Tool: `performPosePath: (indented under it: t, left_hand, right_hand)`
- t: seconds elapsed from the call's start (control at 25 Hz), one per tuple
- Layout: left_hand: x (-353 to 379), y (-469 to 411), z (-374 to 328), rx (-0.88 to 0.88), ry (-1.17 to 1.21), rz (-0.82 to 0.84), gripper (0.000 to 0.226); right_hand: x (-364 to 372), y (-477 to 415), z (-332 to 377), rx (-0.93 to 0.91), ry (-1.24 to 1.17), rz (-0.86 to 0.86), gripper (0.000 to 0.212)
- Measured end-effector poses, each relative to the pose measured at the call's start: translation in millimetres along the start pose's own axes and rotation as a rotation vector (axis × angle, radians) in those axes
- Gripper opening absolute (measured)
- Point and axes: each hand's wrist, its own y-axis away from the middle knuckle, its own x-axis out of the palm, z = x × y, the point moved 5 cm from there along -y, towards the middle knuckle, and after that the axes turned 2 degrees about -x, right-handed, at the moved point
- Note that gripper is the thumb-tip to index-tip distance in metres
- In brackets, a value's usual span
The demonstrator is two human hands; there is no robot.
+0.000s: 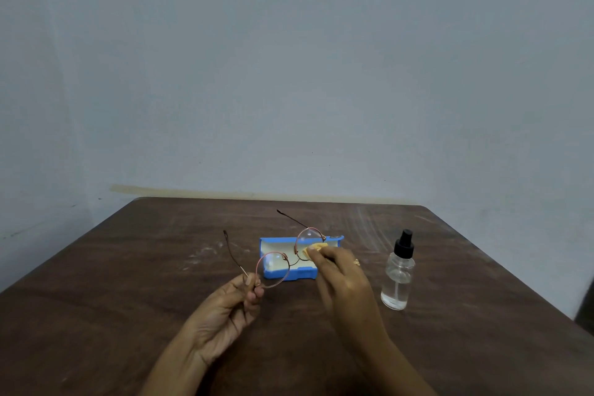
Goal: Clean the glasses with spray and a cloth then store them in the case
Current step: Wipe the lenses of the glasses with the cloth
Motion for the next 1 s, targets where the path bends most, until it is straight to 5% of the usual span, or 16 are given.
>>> performPosePath:
  t: [0.28, 0.64, 1.0]
  left_hand:
    - [0.0, 2.0, 1.7, -0.016, -0.066, -0.004, 0.018]
    - [2.7, 2.6, 1.2, -0.034, -0.074, 0.005, 0.013]
    - [3.3, 3.6, -0.5, -0.009, -0.013, -0.004, 0.013]
  right_hand:
    - [1.6, -12.2, -5.8, 0.246, -0.149, -0.116, 0.034]
    - [-0.2, -10.7, 14.8, -0.022, 0.078, -0.053, 0.046]
    - [-0.6, 1.5, 13.0, -0.082, 0.116, 0.033, 0.044]
